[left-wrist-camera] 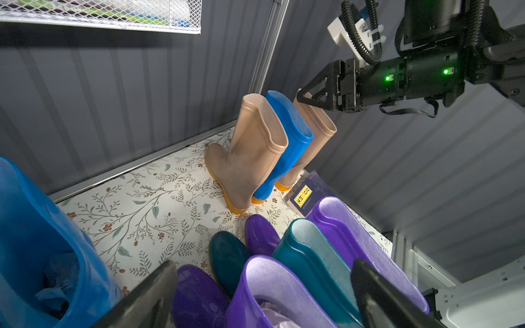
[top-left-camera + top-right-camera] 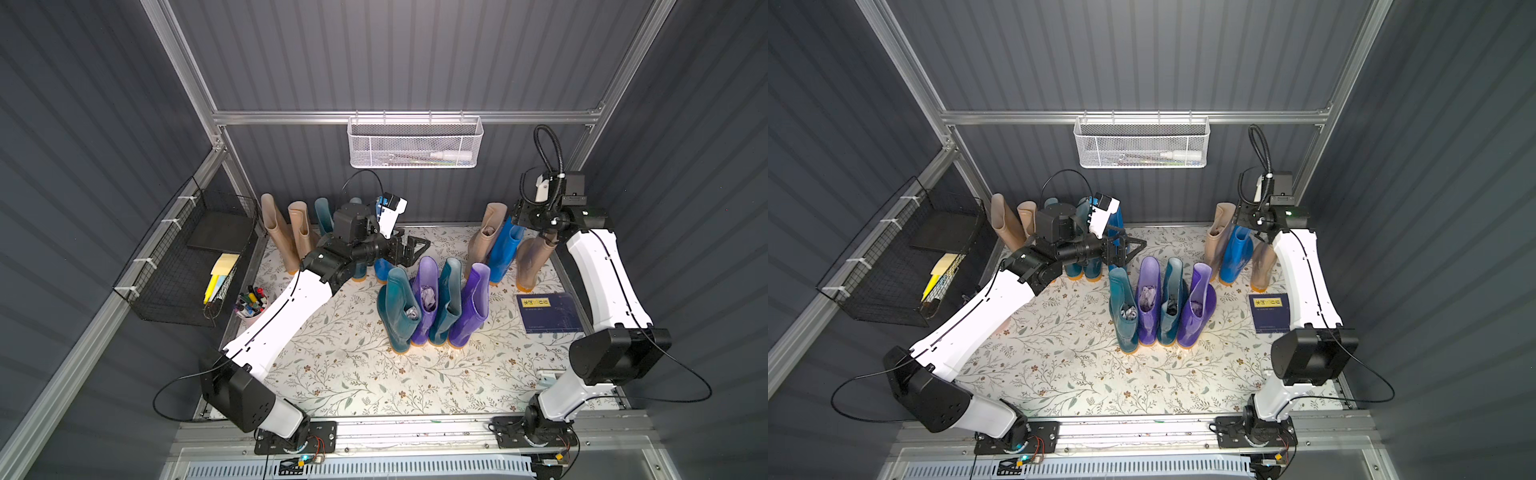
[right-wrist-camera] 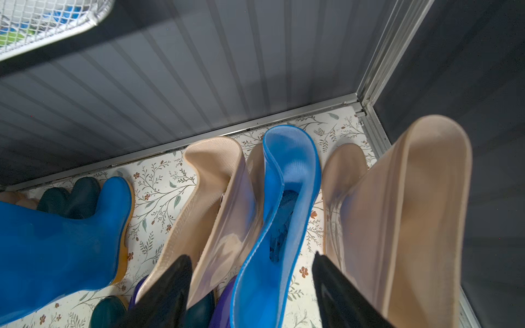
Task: Match and arrange rain boots in pairs
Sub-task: Pick up the rain boot at the center of the board.
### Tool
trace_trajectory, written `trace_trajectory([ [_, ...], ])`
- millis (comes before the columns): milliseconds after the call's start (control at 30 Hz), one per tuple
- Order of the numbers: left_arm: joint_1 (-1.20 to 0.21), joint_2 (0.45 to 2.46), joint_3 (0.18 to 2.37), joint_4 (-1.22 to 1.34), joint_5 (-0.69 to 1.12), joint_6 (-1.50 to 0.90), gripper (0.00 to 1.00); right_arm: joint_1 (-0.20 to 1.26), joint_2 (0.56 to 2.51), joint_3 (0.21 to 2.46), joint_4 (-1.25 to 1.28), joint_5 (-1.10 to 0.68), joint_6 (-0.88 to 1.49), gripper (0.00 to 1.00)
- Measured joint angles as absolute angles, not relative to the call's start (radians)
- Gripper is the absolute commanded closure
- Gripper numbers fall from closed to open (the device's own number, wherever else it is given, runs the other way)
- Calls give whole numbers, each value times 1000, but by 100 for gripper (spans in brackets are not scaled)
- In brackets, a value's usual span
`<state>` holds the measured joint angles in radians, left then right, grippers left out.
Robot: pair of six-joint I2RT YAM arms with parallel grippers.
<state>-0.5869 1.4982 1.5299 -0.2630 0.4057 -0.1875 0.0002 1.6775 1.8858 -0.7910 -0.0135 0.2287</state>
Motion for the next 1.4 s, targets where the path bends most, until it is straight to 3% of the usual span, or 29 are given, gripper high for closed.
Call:
trace_trajectory([
  [467,-589,1481,1508,-245,405,-195,3,-9,1740,1857,-793,24,248,33],
  [867,-589,1457,1484,-253,390,-194,3,-15,1816,1856,-790,30,281,48],
  [967,-589,1441,1474,-255,383,-194,3,-18,1847,1864,-792,24,286,56],
  [1267,-589,1406,1455,-269,360,-193,3,-36,1886,1929,-819,-13,308,100],
  [1400,-589,1391,1444,-269,354,-191,3,-45,1887,1949,-847,-29,305,100],
])
